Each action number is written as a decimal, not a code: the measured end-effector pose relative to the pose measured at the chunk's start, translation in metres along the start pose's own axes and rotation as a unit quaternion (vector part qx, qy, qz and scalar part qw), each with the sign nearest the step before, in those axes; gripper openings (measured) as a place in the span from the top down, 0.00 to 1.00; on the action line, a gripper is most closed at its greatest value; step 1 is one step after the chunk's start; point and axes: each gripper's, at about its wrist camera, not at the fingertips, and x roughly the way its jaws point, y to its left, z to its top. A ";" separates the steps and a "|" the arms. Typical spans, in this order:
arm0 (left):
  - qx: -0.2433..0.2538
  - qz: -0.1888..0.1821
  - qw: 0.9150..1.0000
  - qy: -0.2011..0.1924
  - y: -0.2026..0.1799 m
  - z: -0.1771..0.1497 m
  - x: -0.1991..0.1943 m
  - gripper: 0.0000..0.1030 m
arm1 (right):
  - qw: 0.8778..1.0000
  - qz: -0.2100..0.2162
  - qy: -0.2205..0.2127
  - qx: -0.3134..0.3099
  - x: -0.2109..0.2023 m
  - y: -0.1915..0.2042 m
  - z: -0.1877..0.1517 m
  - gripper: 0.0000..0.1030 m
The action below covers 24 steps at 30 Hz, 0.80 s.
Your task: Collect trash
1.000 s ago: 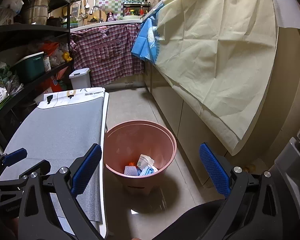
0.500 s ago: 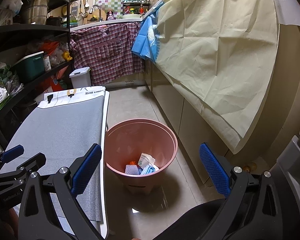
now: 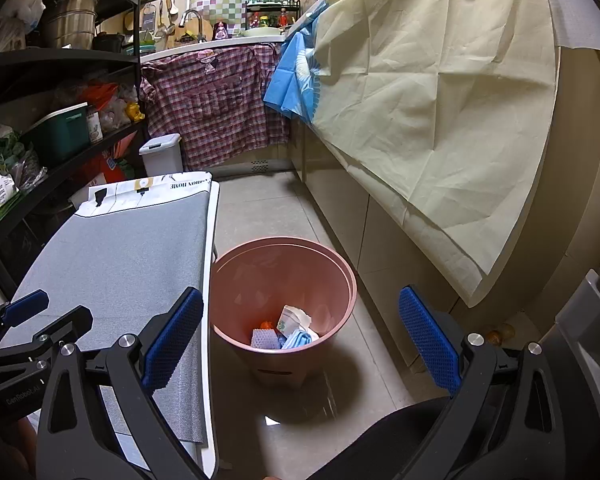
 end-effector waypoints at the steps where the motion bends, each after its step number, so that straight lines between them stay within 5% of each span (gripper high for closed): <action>1: 0.001 0.000 1.000 0.002 -0.001 0.000 0.001 0.22 | 1.000 0.000 0.000 0.000 0.000 0.000 0.000 0.06; 24: -0.001 -0.004 1.000 0.003 0.000 -0.002 0.001 0.22 | 1.000 0.001 0.001 0.000 0.001 -0.001 0.000 0.06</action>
